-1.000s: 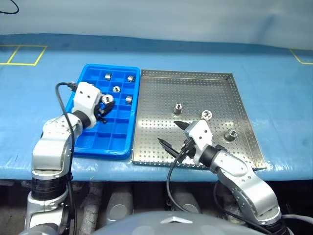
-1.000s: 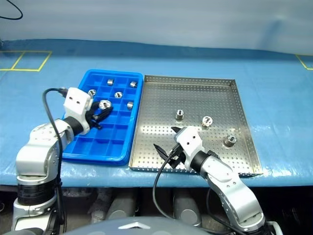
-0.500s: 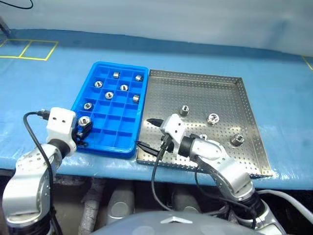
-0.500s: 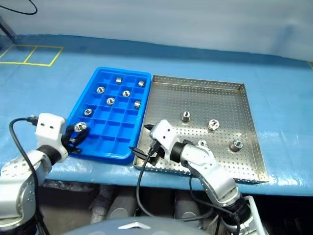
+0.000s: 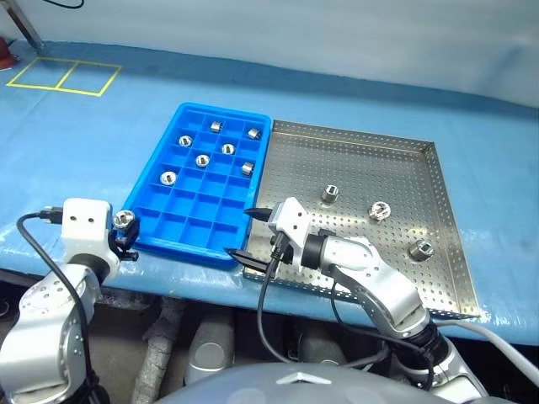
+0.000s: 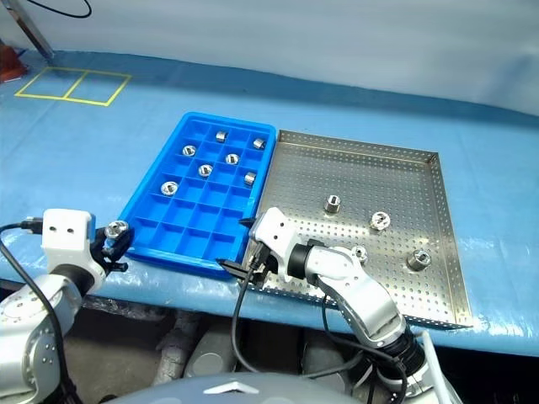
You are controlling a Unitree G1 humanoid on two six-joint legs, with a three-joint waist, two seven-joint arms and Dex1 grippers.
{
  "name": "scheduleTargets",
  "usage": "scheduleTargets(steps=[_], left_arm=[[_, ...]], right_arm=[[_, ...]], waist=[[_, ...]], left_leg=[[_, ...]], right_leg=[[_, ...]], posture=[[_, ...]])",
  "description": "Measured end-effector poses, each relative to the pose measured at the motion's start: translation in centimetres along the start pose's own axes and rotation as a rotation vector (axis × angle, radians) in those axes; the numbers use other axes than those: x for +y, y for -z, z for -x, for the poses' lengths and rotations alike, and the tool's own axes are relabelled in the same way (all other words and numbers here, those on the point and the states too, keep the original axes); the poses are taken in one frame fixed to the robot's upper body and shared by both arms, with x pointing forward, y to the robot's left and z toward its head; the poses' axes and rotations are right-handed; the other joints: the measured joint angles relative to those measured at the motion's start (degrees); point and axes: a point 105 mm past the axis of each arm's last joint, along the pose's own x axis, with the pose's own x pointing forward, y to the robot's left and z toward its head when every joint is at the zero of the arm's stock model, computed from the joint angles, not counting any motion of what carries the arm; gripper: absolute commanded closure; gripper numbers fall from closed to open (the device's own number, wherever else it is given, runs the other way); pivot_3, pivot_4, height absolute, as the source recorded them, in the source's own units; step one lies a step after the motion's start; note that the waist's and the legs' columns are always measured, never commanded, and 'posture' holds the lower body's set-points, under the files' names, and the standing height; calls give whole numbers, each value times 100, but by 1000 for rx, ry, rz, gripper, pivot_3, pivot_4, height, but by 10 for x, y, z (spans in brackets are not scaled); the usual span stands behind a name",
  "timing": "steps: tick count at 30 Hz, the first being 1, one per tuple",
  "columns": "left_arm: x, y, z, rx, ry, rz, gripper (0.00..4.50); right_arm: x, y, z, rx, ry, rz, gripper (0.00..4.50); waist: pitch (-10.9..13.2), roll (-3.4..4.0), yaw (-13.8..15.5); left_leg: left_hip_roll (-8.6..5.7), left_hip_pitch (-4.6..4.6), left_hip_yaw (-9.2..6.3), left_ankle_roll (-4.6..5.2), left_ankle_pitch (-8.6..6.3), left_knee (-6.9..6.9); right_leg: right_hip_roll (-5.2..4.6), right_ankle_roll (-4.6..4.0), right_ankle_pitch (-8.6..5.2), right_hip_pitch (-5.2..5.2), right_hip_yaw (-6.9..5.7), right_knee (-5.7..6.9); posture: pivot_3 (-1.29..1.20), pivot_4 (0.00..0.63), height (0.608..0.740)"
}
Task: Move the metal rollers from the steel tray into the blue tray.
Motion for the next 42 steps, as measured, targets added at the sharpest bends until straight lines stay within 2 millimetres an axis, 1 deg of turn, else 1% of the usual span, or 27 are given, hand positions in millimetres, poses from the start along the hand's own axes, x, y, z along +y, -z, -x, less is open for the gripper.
scheduleTargets(steps=[3, 6, 12, 14, 15, 16, 18, 20, 23, 27, 29, 31, 33, 36, 38, 42], left_arm=[[-3, -3, -4, -7, 8, -1, 2801], [-3, 1, -9, 25, 21, -16, 2801], [-3, 6, -12, 75, 40, -51, 2801], [-4, 6, -13, 83, 54, -66, 2080], [-5, 6, -13, 85, 59, -66, 1885], [-6, 4, -14, 81, 64, -69, 1519], [-7, -4, -17, 52, 69, -72, 859], [-11, -21, -22, -7, 87, -73, 216], [-21, -38, -27, -66, 138, -105, 216], [-48, -63, -36, -180, 287, -142, 216], [-69, -75, -39, -254, 400, -176, 216], [-95, -84, -43, -312, 548, -218, 216], [-119, -84, -49, -321, 693, -234, 216], [-145, -78, -59, -294, 834, -257, 216], [-160, -78, -67, -280, 898, -260, 216], [-187, -80, -83, -249, 972, -322, 216]], right_arm=[[0, 1, 0, 2, 7, -5, 0], [-1, 6, 2, 9, 28, -21, 0], [-4, 8, 7, 11, 72, -32, 0], [-4, 6, 8, 5, 80, -27, 0], [-5, 6, 9, 4, 87, -28, 0], [-6, 6, 9, 5, 95, -28, 0], [-7, 7, 10, 6, 108, -28, 0], [-8, 7, 12, 3, 126, -30, 0], [-7, 6, 16, -1, 146, -27, 0], [-13, 5, 27, -4, 217, -19, 0], [-14, 5, 31, -4, 237, -23, 0], [-14, 8, 39, 4, 271, -32, 0], [-12, 10, 45, 13, 290, -39, 0], [-10, 13, 53, 23, 309, -43, 0], [-8, 13, 56, 24, 324, -46, 0], [-9, 16, 64, 42, 383, -60, 0]], waist=[[0, 0, -7], [0, 0, -25], [1, 0, -127], [1, 0, -149], [1, 0, -160], [1, 0, -165], [1, 0, -172], [1, 0, -186], [1, 0, -276], [1, 0, -386], [1, 0, -455], [1, 1, -476], [1, 2, -552], [2, 2, -676], [2, 1, -767], [2, 1, -900]], left_leg=[[-1, 0, 5, 0, 0, -3], [0, -1, 3, 0, 0, -8], [0, 0, 3, 0, 0, -9], [0, 0, 3, -1, 0, -9], [0, 0, 3, -1, 0, -9], [0, 0, 4, -1, 0, -9], [0, 0, 3, -4, 2, -8], [0, 0, 3, -7, 3, -8], [-2, -2, 7, -7, 3, -10], [-3, -3, 7, -7, 4, -11], [-2, -2, 7, -7, 4, -10], [-5, -2, 8, -7, 4, -10], [-6, -3, 11, -7, 3, -10], [-5, -4, 10, -5, 3, -8], [-4, -4, 7, -5, 3, -6], [-6, -6, 8, -4, 3, -2]], right_leg=[[-2, 0, 0, -2, 3, -1], [-1, 0, 0, -5, 2, -2], [-2, -2, -1, -4, 1, -2], [-2, -2, -2, -4, 2, -2], [-2, -2, -2, -4, 1, -2], [-3, -3, -2, -4, 1, -2], [-3, -3, -2, -3, 0, -2], [-2, -2, -2, -3, 0, -2], [-4, 0, 0, -4, 3, -4], [-5, 2, 2, -4, 3, -5], [-3, 1, 2, -4, 4, -5], [-4, 1, 2, -3, 4, -5], [-4, 5, 4, -3, 7, -5], [-1, 33, 19, -4, 8, -5], [3, 35, 19, -3, 6, -4], [3, 41, 22, -3, 10, -4]], posture=[[291, 150, 740], [269, 150, 740], [247, 150, 740], [234, 150, 740], [220, 150, 740], [206, 150, 740], [182, 150, 740], [157, 150, 740], [125, 150, 740], [76, 150, 740], [46, 150, 740], [28, 150, 740], [10, 150, 740], [-34, 150, 740], [-63, 150, 740], [-100, 150, 740]])
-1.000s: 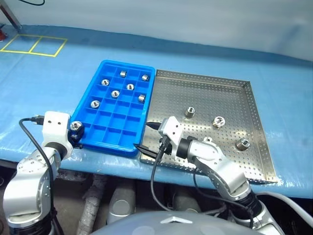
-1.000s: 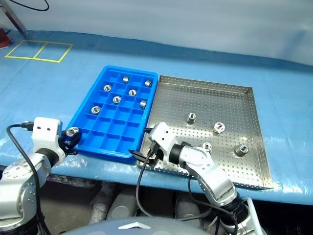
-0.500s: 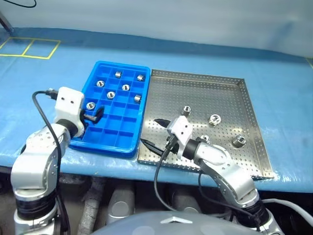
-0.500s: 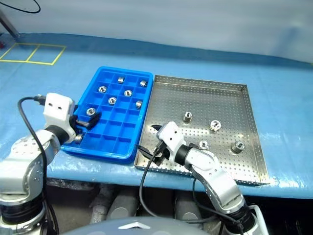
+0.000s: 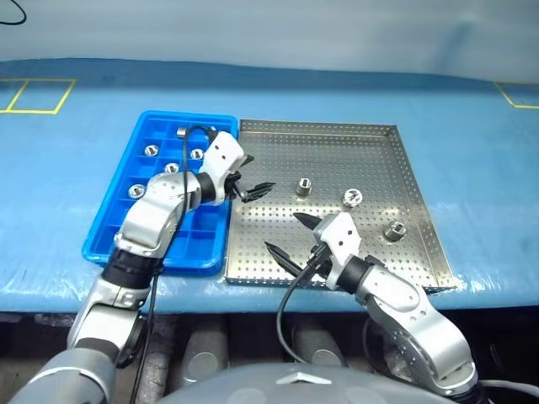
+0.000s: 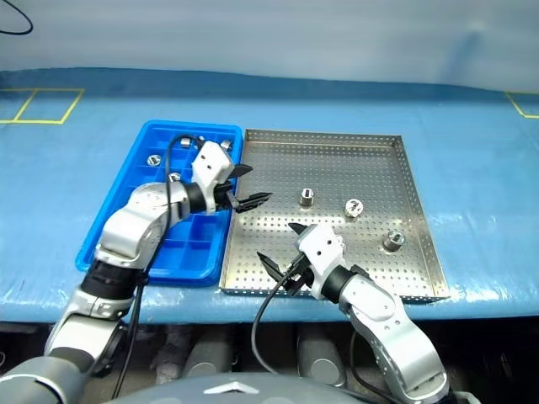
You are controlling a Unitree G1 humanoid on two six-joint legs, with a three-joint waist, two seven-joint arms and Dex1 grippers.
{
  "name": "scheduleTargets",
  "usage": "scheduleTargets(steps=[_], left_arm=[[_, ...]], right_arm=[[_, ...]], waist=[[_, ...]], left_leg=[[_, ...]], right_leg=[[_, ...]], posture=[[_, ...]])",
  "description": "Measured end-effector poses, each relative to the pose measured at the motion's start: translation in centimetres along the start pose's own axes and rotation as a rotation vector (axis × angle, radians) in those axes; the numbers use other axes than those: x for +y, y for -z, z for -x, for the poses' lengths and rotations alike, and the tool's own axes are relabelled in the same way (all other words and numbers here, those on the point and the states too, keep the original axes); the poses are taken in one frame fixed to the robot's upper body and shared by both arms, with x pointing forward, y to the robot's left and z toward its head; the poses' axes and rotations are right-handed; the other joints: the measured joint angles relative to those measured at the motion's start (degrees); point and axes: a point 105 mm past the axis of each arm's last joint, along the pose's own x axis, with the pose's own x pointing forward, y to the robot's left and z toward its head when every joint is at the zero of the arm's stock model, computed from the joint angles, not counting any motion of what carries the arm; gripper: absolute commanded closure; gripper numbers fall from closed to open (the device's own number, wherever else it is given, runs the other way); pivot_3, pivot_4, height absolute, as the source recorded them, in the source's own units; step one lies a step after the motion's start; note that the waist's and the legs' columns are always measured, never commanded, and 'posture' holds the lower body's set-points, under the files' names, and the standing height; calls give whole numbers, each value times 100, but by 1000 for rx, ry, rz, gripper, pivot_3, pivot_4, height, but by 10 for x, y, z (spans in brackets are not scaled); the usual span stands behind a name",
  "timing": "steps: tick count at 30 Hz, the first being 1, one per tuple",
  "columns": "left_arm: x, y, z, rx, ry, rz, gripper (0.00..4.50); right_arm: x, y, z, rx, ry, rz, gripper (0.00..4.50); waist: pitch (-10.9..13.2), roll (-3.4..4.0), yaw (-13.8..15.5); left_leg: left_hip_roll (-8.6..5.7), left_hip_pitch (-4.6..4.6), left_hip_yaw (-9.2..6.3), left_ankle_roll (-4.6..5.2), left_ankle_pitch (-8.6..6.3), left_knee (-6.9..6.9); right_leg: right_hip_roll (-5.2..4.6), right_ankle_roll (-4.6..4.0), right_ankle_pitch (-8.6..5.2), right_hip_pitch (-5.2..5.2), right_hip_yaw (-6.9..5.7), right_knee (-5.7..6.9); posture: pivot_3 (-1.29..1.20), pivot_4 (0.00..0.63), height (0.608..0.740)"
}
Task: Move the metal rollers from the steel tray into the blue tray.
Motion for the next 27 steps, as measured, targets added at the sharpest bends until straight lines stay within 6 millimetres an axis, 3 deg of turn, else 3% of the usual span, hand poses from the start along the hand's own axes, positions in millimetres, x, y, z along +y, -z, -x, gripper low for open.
scheduleTargets(steps=[9, 23, 27], left_arm=[[-9, 3, -56, 74, 137, -51, 216], [-6, 34, -86, 192, 96, -55, 216], [-6, 43, -88, 222, 91, -42, 1079]], right_arm=[[-6, 7, 6, 21, 100, -20, 0], [-10, 6, 8, 16, 145, -13, 0], [-11, 5, 8, 15, 149, -11, 0]], waist=[[0, 0, -265], [1, -1, -389], [1, -1, -427]], left_leg=[[-2, -2, 4, 6, -4, 2], [-4, -5, 5, 9, -5, 4], [-4, -6, 5, 9, -5, 5]], right_leg=[[2, 4, 1, -3, 9, 0], [3, 10, 2, -5, 13, 0], [3, 11, 3, -5, 14, 0]], posture=[[-156, 150, 740], [-177, 150, 740], [-177, 150, 740]])
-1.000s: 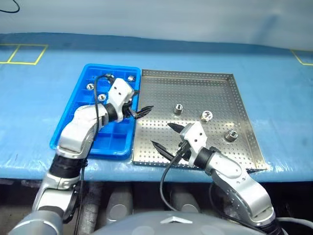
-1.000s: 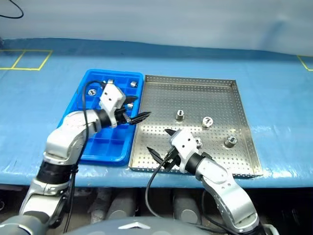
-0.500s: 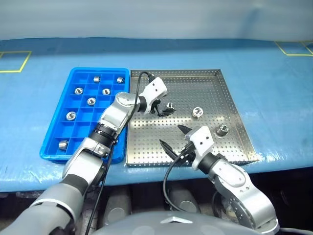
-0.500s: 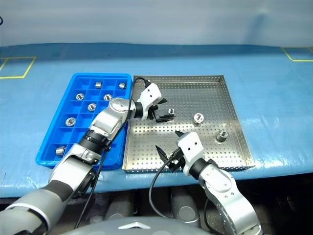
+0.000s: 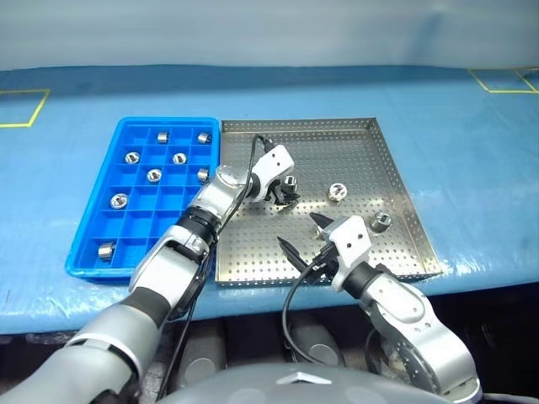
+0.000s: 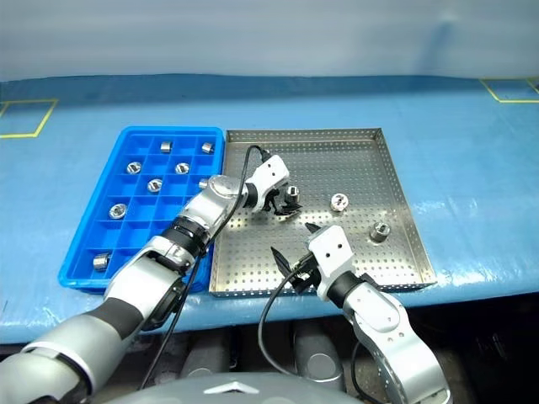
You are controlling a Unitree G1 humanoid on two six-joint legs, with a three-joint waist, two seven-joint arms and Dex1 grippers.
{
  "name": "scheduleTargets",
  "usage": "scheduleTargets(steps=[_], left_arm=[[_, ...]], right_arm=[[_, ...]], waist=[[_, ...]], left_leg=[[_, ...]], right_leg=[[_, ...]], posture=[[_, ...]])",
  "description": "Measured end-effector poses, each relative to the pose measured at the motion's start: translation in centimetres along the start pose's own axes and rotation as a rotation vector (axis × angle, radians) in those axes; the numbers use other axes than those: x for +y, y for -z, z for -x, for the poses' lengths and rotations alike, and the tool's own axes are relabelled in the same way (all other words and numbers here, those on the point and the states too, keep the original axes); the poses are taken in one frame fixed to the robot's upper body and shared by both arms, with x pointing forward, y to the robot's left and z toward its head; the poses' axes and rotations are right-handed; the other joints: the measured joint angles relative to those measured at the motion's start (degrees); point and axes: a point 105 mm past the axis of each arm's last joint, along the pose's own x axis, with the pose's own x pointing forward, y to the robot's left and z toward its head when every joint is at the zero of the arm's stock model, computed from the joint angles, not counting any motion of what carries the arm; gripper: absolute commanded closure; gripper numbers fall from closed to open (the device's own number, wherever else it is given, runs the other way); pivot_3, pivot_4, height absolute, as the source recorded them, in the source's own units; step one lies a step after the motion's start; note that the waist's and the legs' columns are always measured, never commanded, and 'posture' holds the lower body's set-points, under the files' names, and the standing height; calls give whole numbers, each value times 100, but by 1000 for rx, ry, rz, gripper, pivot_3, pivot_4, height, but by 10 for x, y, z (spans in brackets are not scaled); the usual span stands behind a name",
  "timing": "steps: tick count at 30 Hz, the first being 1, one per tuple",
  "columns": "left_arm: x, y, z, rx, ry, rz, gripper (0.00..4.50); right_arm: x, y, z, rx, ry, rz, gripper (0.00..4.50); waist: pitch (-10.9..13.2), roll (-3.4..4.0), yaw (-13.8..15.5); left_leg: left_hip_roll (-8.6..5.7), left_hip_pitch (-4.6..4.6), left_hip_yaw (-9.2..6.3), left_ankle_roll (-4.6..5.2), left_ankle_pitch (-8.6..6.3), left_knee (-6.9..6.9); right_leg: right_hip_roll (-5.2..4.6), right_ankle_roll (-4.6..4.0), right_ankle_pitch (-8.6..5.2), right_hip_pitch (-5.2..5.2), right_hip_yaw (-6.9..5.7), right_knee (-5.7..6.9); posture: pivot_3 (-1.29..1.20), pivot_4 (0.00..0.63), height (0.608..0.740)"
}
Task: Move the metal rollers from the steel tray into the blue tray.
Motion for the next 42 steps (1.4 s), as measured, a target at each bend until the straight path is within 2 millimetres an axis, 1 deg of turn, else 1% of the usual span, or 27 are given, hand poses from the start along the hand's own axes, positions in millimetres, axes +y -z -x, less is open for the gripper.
scheduleTargets(steps=[5, 6, 11, 15, 20, 22, 23, 24, 26, 28, 30, 33, 35, 42], left_arm=[[5, -2, 3, -20, -14, 18, 2698], [6, -2, 4, -22, -18, 17, 2751], [15, -8, 13, -76, -68, 34, 2751], [24, -21, 36, -187, -124, 61, 2751], [31, -38, 93, -309, -244, 41, 2751], [34, -36, 119, -316, -324, 36, 2751], [36, -35, 128, -313, -359, 36, 2751], [38, -30, 140, -300, -410, 40, 2751], [39, -20, 155, -266, -475, 62, 2751], [37, -4, 169, -222, -534, 101, 2751], [35, 12, 176, -176, -577, 153, 2751], [32, 27, 180, -123, -609, 198, 2751], [31, 36, 180, -93, -623, 222, 2751], [33, 46, 179, -51, -657, 249, 2751]], right_arm=[[-1, 0, 0, -1, 5, 3, 0], [-1, 0, 0, -1, 5, 3, 0], [-1, -3, -1, -11, -5, 11, 0], [1, -5, -3, -19, -20, 14, 0], [4, -6, -7, -25, -44, 9, 0], [6, -8, -10, -31, -64, 10, 0], [7, -9, -10, -35, -70, 10, 0], [9, -11, -13, -42, -84, 12, 0], [10, -12, -17, -47, -104, 13, 0], [14, -14, -23, -54, -139, 14, 0], [19, -16, -28, -60, -180, 18, 0], [23, -18, -32, -64, -218, 22, 0], [24, -20, -35, -67, -236, 27, 0], [24, -17, -35, -57, -243, 23, 0]], waist=[[0, 0, -43], [0, 0, -43], [0, 0, -41], [1, 2, -32], [2, 4, 11], [2, 5, 49], [2, 5, 91], [2, 5, 131], [2, 4, 226], [1, 4, 316], [2, 3, 411], [2, 2, 581], [2, 2, 638], [2, 2, 698]], left_leg=[[0, 0, 0, 0, 0, 0], [0, 1, 0, 0, 0, 0], [1, 1, -1, 0, 0, -1], [3, 1, 0, -1, 0, -4], [6, 6, 1, -2, 1, -9], [8, 10, 1, -3, 2, -8], [8, 11, 1, -3, 2, -7], [8, 13, 0, -4, 3, -5], [7, 14, 0, -5, 3, -1], [6, 13, -1, -5, 3, 2], [6, 13, -2, -5, 3, 4], [5, 10, -8, -5, 4, 4], [5, 8, -9, -6, 4, 5], [6, 8, -8, -6, 3, 4]], right_leg=[[0, 0, 0, 0, 0, 1], [0, 1, 0, 1, 0, 1], [0, 1, 0, 0, 0, 2], [0, 0, 1, -2, 3, 3], [0, -2, 0, -2, 5, 7], [0, -1, 0, 0, 5, 9], [0, -1, 0, 0, 5, 10], [1, -1, 0, 2, 3, 11], [-1, -1, 0, 6, 1, 11], [-3, -1, 1, 8, -2, 10], [-3, -1, 1, 8, -4, 10], [-3, -2, 0, 8, -12, 9], [-4, -3, 0, 8, -14, 8], [-3, -4, 0, 7, -13, 8]], posture=[[-164, 150, 740], [-152, 150, 740], [-129, 150, 740], [-102, 150, 740], [-45, 150, 740], [-17, 150, 740], [-17, 150, 740], [-3, 150, 740], [47, 150, 740], [75, 150, 740], [94, 150, 740], [103, 150, 740], [104, 150, 740], [72, 150, 740]])
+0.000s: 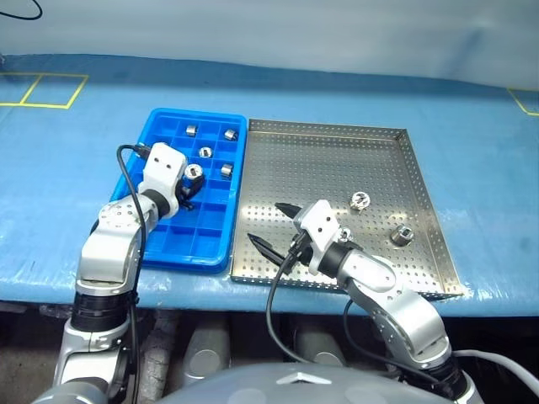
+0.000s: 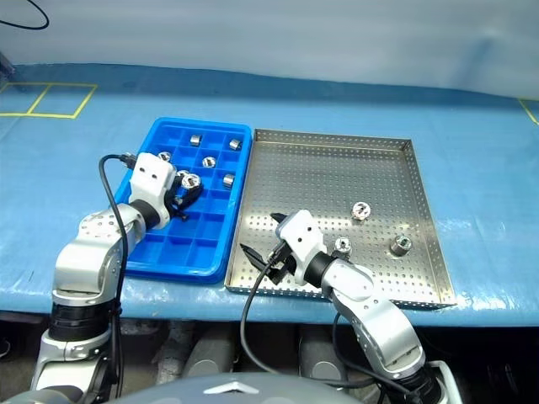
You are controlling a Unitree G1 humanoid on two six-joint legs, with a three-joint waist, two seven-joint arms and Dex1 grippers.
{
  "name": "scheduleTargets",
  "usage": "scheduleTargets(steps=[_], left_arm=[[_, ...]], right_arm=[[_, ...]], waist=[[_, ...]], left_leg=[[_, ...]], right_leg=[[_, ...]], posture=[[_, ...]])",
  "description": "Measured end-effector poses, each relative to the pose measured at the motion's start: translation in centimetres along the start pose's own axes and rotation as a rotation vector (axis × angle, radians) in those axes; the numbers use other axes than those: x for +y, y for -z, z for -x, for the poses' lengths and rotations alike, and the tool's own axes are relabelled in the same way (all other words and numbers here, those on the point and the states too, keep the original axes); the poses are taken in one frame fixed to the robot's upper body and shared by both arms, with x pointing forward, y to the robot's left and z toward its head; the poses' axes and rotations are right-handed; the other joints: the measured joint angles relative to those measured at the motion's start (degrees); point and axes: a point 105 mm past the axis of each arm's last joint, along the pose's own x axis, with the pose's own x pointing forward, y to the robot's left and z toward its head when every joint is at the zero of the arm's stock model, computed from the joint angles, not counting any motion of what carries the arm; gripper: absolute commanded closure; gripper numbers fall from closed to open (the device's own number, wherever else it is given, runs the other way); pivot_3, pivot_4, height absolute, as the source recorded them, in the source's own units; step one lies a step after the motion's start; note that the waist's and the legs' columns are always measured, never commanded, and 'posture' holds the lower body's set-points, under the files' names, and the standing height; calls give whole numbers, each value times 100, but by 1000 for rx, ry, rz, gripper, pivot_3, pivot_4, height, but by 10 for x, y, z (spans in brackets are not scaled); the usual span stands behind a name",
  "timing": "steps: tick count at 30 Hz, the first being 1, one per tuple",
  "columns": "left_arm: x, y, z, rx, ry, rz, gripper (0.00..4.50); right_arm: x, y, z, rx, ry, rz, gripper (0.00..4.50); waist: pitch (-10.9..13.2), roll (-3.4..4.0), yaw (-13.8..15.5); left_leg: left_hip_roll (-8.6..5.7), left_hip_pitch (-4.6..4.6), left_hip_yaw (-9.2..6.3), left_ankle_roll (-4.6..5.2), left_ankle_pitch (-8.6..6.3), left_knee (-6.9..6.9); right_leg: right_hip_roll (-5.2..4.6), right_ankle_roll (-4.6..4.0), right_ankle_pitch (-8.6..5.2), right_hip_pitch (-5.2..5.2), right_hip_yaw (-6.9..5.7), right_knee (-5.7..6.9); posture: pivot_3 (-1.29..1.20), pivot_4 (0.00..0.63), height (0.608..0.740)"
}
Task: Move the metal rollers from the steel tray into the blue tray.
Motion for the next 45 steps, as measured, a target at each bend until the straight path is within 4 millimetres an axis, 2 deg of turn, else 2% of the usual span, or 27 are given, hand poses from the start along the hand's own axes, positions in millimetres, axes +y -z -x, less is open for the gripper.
scheduleTargets(steps=[8, 13, 15, 16, 20, 22, 24, 28, 30, 32, 38, 41, 45], left_arm=[[2, 24, -8, 99, -14, 19, 2751], [6, 28, -9, 123, -29, 3, 2751], [6, 28, -9, 125, -27, 3, 2006], [6, 27, -9, 123, -25, 3, 1809], [9, 23, -11, 114, -34, 6, 551], [8, 17, -14, 92, -29, 15, 551], [-5, -1, -20, 15, 45, 29, 551], [-55, -54, -29, -197, 323, -44, 551], [-74, -68, -31, -246, 440, -88, 551], [-95, -69, -36, -249, 565, -127, 551], [-148, -54, -38, -189, 894, -203, 551], [-163, -53, -38, -185, 978, -250, 551], [-170, -52, -38, -192, 1019, -254, 551]], right_arm=[[0, 6, 4, 16, 21, -21, 0], [-1, 7, 6, 18, 44, -24, 0], [-2, 7, 6, 16, 53, -23, 0], [-3, 6, 7, 16, 56, -23, 0], [-3, 4, 8, 8, 66, -18, 0], [-3, 4, 9, 8, 71, -19, 0], [-4, 5, 11, 9, 81, -20, 0], [-11, 3, 24, 8, 125, -9, 0], [-16, 6, 33, 27, 153, -4, 0], [-18, 9, 43, 46, 179, -8, 0], [-18, 18, 71, 98, 248, -28, 0], [-27, 28, 87, 162, 353, -23, 0], [-40, 33, 89, 174, 486, -48, 0]], waist=[[0, 0, -59], [-2, 3, -132], [-3, 3, -139], [-3, 4, -143], [-6, 8, -114], [-6, 8, -90], [-6, 7, -70], [-7, 6, -146], [-8, 9, -210], [-9, 12, -283], [-9, 14, -566], [-10, 15, -644], [-10, 17, -836]], left_leg=[[0, -2, 1, 0, 0, -1], [0, 7, 2, -1, 1, 0], [0, 9, 2, -2, 2, 1], [0, 9, 2, -2, 2, 1], [-3, 4, 0, -3, 4, 2], [-9, -6, -2, -3, 4, 5], [-16, -14, -2, -2, 3, 10], [-19, -12, 7, 2, 1, 9], [-15, -8, 8, 2, 1, 4], [-11, -5, 8, 3, 0, 2], [-6, -3, 13, 4, -1, 2], [-7, -2, 18, 4, -1, 6], [-4, 2, 27, 5, 0, 7]], right_leg=[[-1, -1, -1, -2, 0, -1], [-1, -1, -1, 4, 2, 4], [0, -1, -1, 5, 2, 6], [0, -1, -1, 5, 2, 6], [-3, 0, 0, 5, -1, 3], [-10, 3, 2, 2, -4, -2], [-18, 11, 7, 2, -4, -10], [-19, 15, 13, 3, 6, -15], [-12, 15, 11, 3, 7, -14], [-5, 12, 8, 3, 9, -12], [1, 12, 6, 0, 19, -8], [0, 13, 6, 0, 25, -7], [3, 16, 8, -2, 41, -5]], posture=[[33, 150, 740], [16, 150, 740], [11, 150, 740], [7, 150, 740], [-13, 150, 740], [-19, 150, 740], [-33, 150, 740], [-74, 150, 740], [-95, 150, 740], [-123, 150, 740], [-206, 150, 740], [-243, 150, 740], [-243, 150, 740]])
